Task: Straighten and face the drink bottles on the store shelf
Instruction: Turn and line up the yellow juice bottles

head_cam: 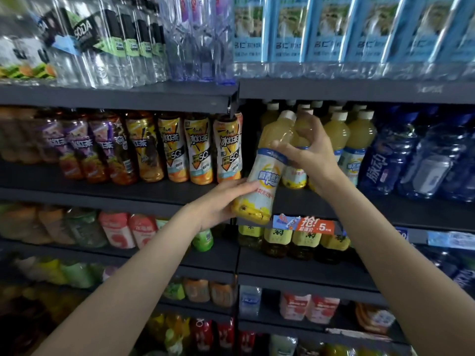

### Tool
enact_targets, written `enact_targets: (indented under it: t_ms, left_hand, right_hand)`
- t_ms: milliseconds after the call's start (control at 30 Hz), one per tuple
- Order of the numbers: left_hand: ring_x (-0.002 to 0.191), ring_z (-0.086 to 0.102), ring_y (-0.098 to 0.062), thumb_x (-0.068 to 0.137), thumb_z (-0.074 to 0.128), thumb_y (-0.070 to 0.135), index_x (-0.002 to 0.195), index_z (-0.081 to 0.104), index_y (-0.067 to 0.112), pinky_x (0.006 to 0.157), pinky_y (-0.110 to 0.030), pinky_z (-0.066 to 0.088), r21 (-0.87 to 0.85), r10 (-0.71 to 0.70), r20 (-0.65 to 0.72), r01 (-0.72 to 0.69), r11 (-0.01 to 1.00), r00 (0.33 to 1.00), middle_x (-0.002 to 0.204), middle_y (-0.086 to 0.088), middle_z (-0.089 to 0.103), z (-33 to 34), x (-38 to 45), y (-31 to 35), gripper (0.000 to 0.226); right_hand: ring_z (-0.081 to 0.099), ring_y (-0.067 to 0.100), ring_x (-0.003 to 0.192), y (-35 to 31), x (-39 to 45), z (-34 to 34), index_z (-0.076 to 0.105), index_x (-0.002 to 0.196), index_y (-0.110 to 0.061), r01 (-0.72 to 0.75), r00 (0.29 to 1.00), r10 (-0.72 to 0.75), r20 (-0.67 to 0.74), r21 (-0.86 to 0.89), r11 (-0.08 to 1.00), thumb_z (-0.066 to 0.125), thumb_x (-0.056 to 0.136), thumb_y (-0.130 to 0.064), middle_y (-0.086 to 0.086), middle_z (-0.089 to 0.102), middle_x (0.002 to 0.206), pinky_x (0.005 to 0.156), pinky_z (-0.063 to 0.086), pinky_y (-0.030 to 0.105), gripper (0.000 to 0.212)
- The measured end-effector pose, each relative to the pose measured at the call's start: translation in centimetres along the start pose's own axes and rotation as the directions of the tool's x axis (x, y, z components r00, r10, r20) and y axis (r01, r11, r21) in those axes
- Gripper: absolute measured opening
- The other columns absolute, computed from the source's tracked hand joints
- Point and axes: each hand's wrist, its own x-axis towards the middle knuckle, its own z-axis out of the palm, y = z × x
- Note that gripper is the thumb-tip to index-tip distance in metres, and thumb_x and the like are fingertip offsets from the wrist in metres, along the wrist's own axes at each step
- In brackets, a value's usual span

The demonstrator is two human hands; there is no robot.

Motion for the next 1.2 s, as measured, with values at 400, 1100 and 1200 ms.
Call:
enact_targets:
  t_ms: [400, 1100, 1200]
  left_hand:
    - [0.086, 0.060, -0.007, 0.082, 0.069, 0.036, 0.120, 0.057, 0.013, 0.071, -0.017, 0.048, 0.499, 0.259, -0.324, -0.069, 0.864, 0.910, 0.102, 0.005, 0.064, -0.5, -4.4, -0.8, 0.046]
    - [0.091, 0.052, 0.002, 0.070, 0.080, 0.013, 0.117, 0.046, 0.015, 0.072, -0.002, 0.042, 0.619, 0.641, -0.287, -0.373, 0.691, 0.712, 0.107, 0.006, 0.052, -2.9, -5.4, 0.4, 0.059]
    - [0.098, 0.044, -0.004, 0.066, 0.083, 0.014, 0.116, 0.045, 0.009, 0.074, 0.005, 0.033, 0.817, 0.777, -0.194, -0.340, 0.466, 0.599, 0.113, 0.003, 0.044, -3.0, -5.3, 0.0, 0.063]
  right_hand:
    - [0.063, 0.028, 0.104, 0.3, -3.2, 3.8, 0.036, 0.139, -0.014, -0.427, 0.903, 0.418, 0.095, 0.112, 0.897, 0.059, 0.091, -0.041, 0.011, 0.055, 0.127, 0.073, 0.059, 0.037, 0.060]
    - [0.064, 0.022, 0.105, -3.7, -4.8, 2.3, 0.037, 0.133, -0.014, -0.289, 0.957, 0.273, 0.100, 0.433, 0.854, 0.064, 0.089, -0.023, 0.009, 0.059, 0.125, 0.079, 0.057, 0.032, 0.052]
    - [0.067, 0.026, 0.101, -3.2, -5.3, 2.4, 0.045, 0.130, -0.009, -0.328, 0.943, 0.307, 0.127, 0.493, 0.806, 0.066, 0.087, -0.019, 0.012, 0.064, 0.118, 0.083, 0.057, 0.039, 0.049]
